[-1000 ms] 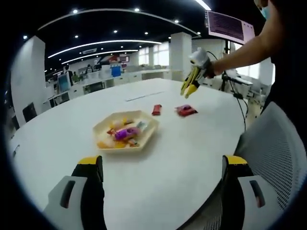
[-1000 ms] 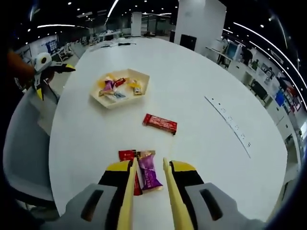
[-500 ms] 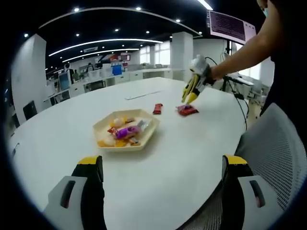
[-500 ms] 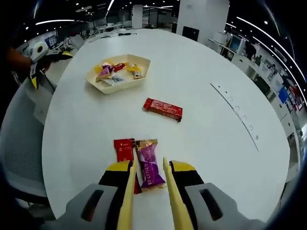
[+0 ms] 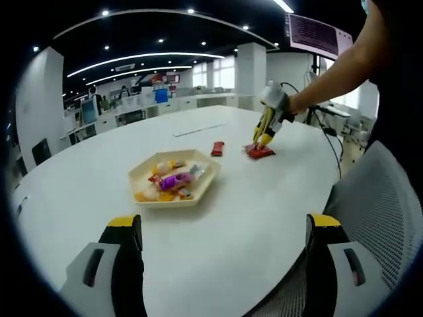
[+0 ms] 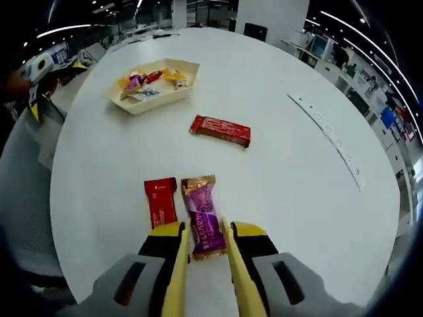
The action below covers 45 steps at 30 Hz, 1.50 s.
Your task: Place the target food into the container with the food tongs after gripping and lifting it, then release it inside without dropping or visibly crushing the food.
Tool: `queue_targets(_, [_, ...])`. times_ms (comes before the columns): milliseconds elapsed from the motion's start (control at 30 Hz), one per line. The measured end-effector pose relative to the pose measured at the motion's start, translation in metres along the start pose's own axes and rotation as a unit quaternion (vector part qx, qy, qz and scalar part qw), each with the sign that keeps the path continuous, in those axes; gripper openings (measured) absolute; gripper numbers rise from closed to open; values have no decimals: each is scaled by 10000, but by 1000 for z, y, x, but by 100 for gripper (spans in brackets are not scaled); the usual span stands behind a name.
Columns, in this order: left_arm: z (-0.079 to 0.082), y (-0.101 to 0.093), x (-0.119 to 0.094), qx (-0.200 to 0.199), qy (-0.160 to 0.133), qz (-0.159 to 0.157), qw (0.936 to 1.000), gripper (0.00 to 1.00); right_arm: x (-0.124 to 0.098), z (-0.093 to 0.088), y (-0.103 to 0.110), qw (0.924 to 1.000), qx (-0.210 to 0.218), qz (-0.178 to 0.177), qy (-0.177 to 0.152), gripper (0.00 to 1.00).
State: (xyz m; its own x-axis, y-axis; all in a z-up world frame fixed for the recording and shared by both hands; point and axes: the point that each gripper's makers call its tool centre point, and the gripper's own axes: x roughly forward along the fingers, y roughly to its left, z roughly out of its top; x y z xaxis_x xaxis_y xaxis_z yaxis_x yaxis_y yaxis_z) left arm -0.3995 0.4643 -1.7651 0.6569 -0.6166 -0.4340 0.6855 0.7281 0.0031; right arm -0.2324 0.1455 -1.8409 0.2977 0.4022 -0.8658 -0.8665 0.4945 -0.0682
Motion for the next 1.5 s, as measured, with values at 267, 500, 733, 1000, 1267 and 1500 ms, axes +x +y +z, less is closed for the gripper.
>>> queue_targets(267, [0,1,-1,-1,-3,32,10000,99,-1,1,-4,9995,191,-129,224,21])
queue_targets(500, [1,1,-1,10,-14,17,10000,99,-12,11,-11,9990,354,-246,144,22])
queue_targets(733, [1,1,-1,10,-29,14,10000,99,-23,22,-15,9983,528,-258,57,22])
queue_targets(1000, [1,2,-2,11,-33,41,10000,99,-38,46,-21,9970,716,-250,-139,22])
queue_targets(1267, [2,1,-1,105,-49,28,9999,99,-51,72,-29,9979,541,-305,-190,22])
queue_targets(1500, [2,1,-1,95,-51,32,9999,99,-56,82,-30,9983,449,-317,-219,22])
